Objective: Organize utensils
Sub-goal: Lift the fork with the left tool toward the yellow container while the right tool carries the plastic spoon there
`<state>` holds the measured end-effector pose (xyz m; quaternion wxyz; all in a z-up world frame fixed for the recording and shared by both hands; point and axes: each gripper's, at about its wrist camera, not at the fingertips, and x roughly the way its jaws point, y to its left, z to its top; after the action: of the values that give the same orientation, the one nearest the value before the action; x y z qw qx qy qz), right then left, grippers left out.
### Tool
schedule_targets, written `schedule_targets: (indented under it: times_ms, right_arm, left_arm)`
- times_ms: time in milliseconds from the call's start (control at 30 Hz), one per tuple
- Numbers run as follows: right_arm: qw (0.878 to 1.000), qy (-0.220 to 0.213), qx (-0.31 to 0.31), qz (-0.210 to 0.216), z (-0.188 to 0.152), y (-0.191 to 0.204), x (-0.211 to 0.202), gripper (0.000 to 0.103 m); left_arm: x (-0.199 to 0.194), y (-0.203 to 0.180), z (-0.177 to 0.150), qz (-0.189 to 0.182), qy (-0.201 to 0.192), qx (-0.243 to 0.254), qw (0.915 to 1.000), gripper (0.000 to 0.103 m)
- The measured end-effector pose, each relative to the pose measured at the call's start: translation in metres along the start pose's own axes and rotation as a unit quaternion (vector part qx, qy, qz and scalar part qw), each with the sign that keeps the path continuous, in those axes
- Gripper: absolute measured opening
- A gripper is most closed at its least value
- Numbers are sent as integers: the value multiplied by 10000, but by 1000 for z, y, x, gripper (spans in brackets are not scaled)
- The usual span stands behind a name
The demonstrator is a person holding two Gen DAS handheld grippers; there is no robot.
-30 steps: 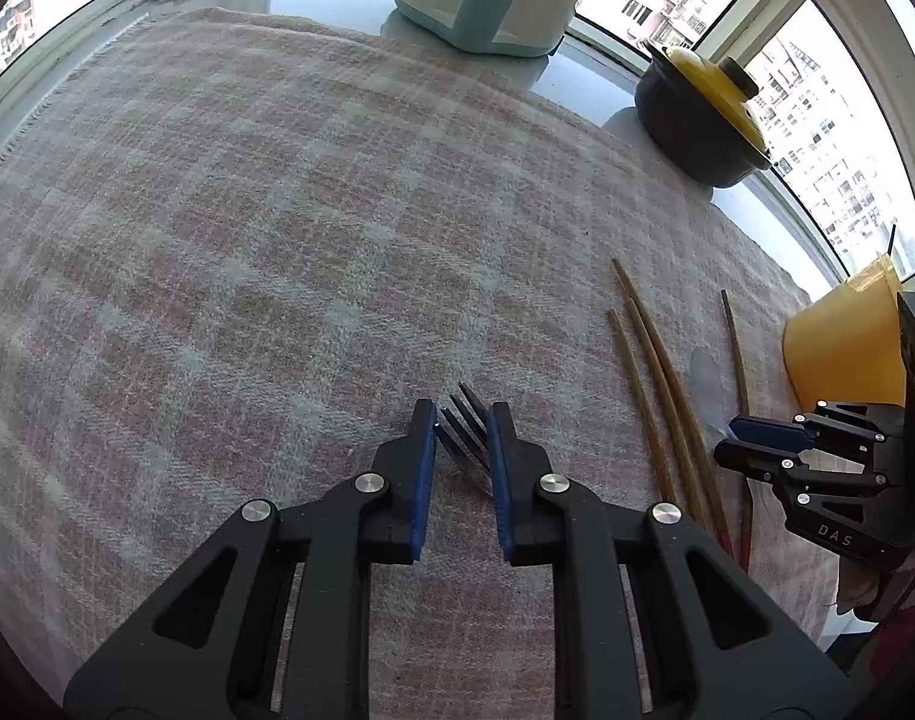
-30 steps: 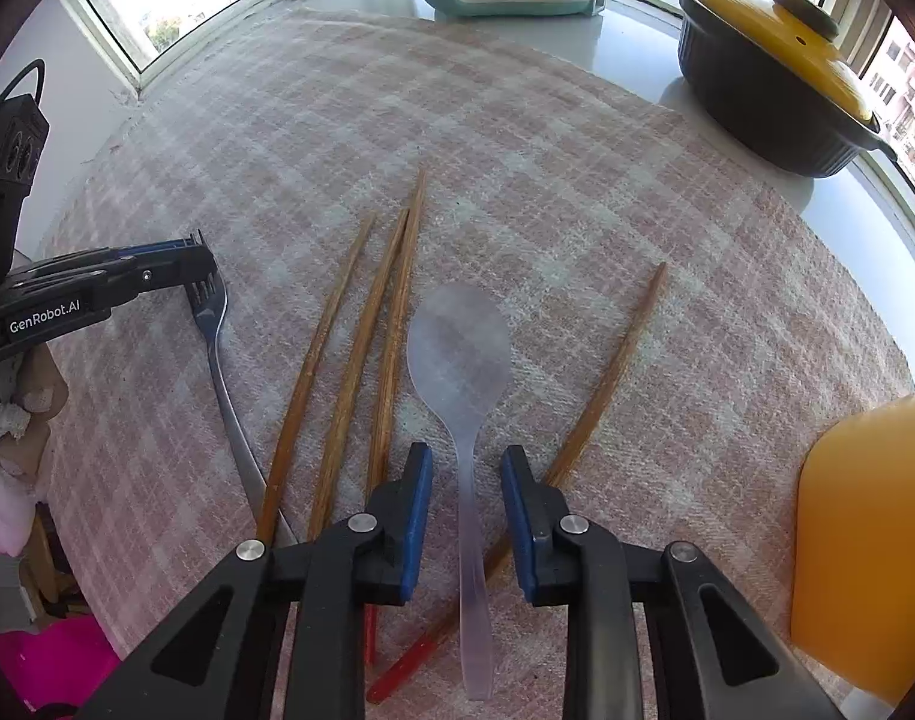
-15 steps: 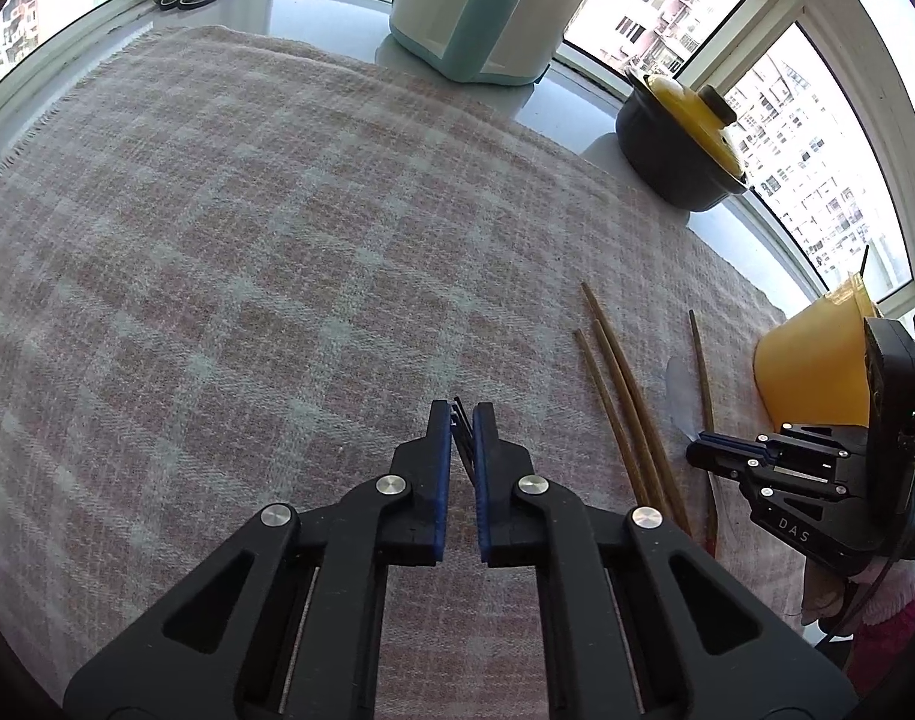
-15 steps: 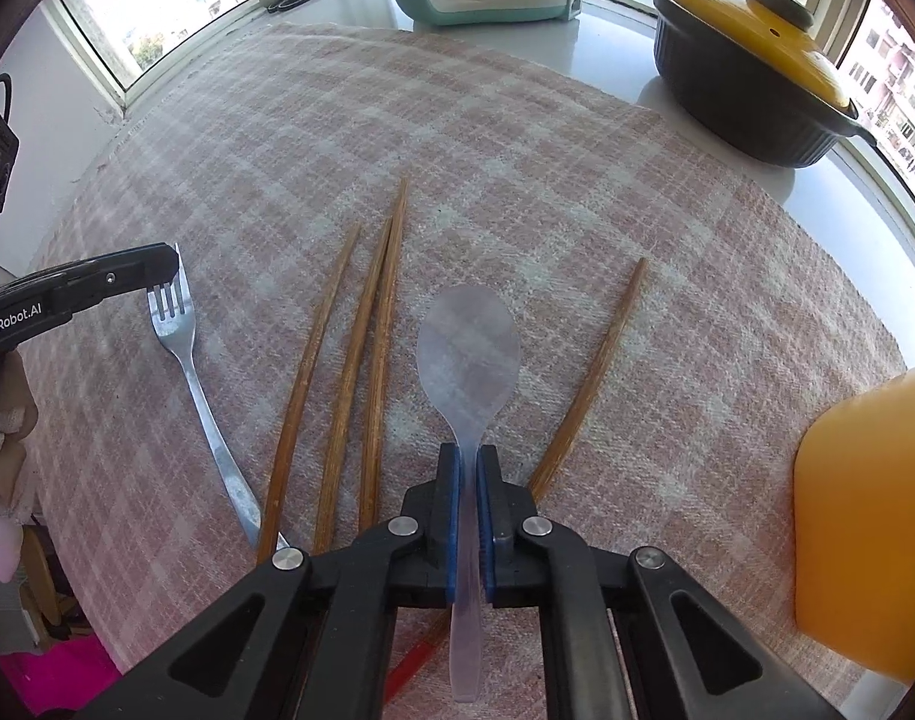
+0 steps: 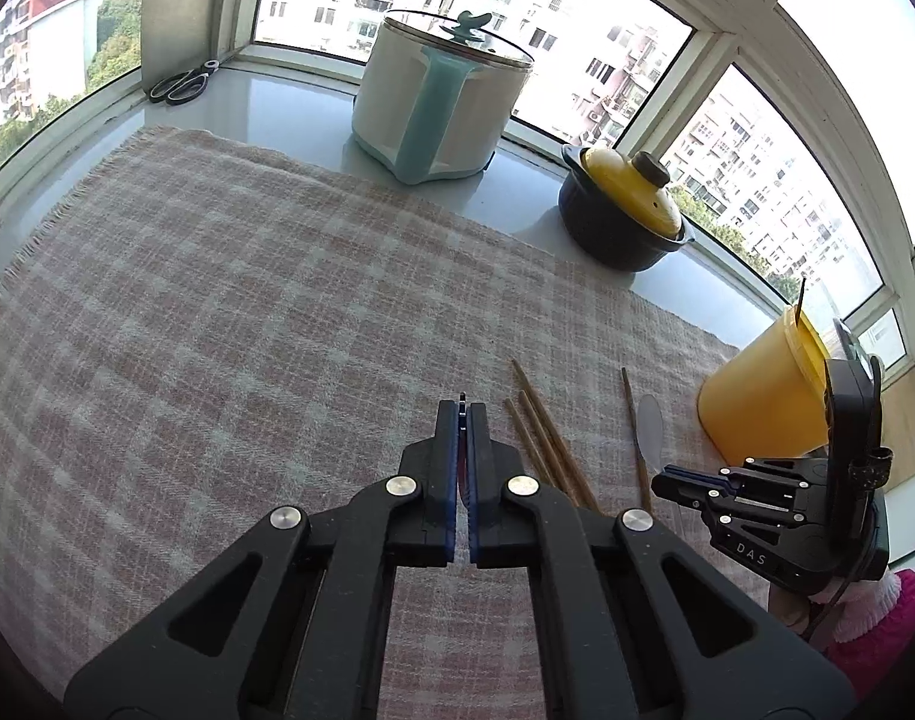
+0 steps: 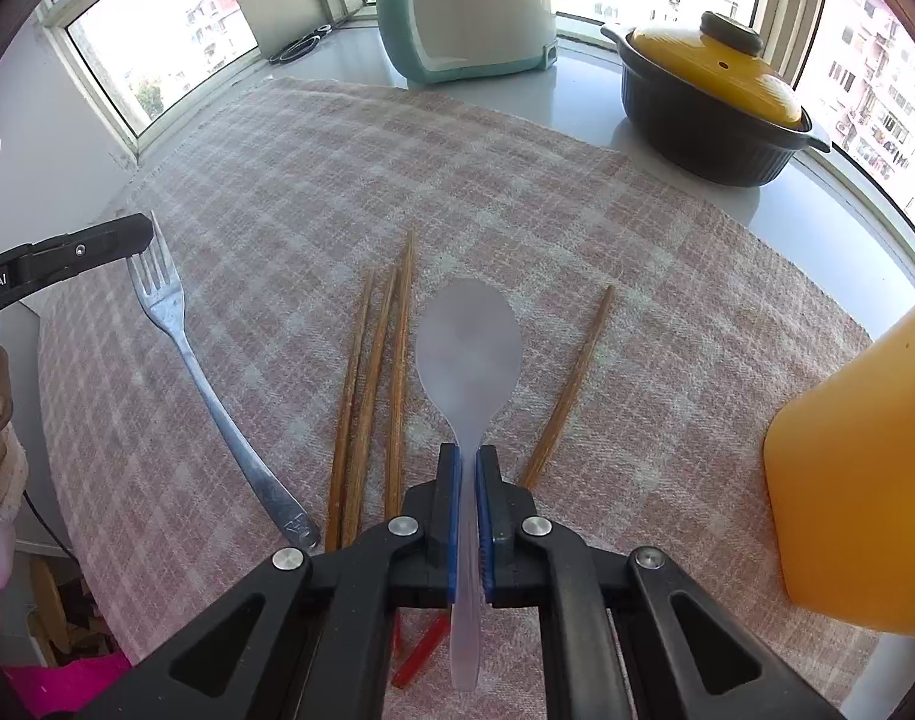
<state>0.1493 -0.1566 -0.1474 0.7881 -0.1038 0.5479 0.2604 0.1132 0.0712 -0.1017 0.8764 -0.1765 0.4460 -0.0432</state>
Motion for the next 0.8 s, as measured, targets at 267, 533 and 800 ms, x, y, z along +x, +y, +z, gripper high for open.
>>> schedule_targets:
  times_ms: [267, 533, 800]
  right_arm:
    - [9996, -274, 11, -85, -4, 3, -23, 2]
    - [9976, -664, 138, -107, -4, -2, -54, 2]
    - [9930, -1127, 326, -125, -11, -13, -93, 2]
  left_arm:
    - [-22, -18, 10, 10, -332, 302, 9990, 0]
    - [-44, -37, 21, -108, -579, 549, 9968, 0]
    - [-62, -65, 31, -369, -762, 698, 9940, 0]
